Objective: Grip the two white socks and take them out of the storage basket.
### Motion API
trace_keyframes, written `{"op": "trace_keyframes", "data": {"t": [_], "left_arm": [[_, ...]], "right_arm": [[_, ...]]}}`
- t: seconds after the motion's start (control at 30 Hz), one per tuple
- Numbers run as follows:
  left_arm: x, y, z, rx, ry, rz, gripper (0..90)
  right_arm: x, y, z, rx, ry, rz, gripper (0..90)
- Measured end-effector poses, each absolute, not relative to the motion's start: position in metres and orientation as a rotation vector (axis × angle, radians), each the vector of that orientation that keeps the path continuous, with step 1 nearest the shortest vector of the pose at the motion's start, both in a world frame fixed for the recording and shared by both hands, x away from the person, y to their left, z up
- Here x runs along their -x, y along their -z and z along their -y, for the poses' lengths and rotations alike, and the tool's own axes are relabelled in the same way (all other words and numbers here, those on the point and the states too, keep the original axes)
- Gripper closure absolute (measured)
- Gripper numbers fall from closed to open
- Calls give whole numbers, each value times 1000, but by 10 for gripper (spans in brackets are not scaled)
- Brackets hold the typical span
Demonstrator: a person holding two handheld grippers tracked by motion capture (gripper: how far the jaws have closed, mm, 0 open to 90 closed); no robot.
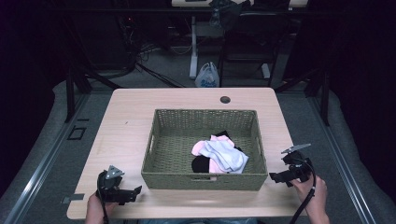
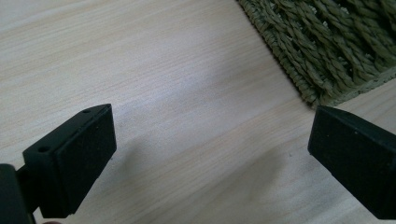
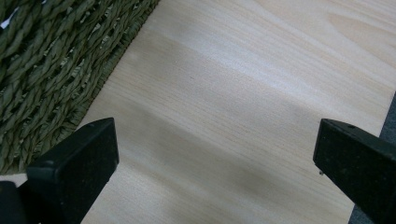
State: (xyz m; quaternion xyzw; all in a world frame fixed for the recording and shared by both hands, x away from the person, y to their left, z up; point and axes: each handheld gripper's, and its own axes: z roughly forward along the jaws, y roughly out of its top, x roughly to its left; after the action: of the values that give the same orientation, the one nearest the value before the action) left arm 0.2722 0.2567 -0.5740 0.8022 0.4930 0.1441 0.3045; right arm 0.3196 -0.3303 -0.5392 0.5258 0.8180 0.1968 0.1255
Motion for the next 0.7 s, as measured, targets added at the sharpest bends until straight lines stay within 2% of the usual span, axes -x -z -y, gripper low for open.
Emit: {"op": "trace_keyframes", "data": {"t": [0.7], "left_arm": [[-272,574,-257,-2134,-378,-1305,12]], "right_arm": [[-320,524,334,-1539,-624,-2375,0]]}}
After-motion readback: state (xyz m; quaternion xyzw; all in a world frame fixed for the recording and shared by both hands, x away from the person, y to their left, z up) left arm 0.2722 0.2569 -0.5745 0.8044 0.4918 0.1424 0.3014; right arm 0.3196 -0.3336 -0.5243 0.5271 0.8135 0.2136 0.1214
